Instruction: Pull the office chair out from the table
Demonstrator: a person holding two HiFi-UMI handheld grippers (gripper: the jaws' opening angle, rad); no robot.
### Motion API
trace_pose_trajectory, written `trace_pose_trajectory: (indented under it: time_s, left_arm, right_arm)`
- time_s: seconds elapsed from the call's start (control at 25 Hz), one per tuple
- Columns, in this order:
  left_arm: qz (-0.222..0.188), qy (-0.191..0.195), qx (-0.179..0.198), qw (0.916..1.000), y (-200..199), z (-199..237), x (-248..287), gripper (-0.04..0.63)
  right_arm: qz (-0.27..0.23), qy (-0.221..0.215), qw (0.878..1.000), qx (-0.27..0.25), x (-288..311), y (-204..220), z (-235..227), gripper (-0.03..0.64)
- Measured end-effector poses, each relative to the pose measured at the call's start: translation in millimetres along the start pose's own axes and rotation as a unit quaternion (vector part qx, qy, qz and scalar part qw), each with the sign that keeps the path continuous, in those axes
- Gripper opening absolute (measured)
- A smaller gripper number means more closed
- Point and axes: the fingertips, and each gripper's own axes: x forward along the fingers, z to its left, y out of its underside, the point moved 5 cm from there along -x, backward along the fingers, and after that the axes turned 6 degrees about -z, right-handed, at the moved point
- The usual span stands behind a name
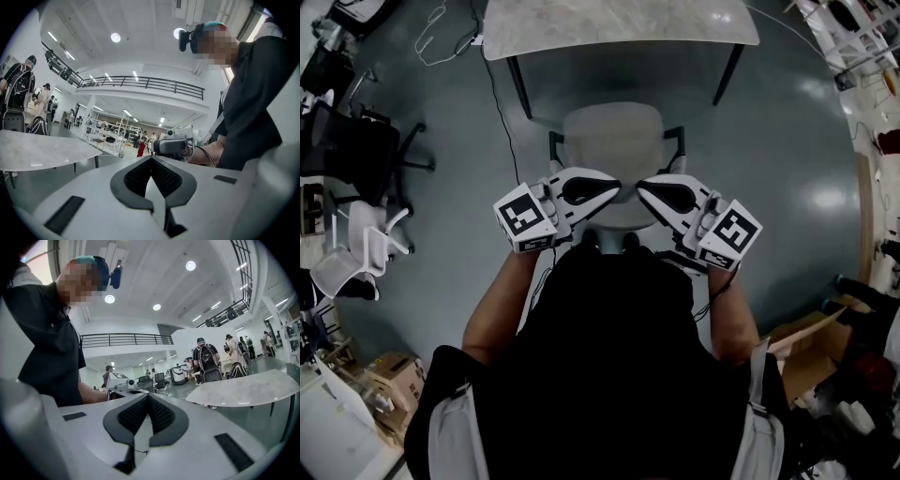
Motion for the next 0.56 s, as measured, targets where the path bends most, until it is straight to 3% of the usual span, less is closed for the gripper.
trace_pose_trajectory:
  time_s: [0.32,0.56]
  left_arm:
    - [-0.006,0.041,0.024,0.9989,10,-8,6,0.012]
    - [0.014,0.041,0.062,0.9972,13,-15,7,0.012]
  right_arm:
    - [-0.004,-0.003,1.000,0.008,-7,1,0,0.018]
    - [0.002,0.000,1.000,0.004,-10,2,4,0.018]
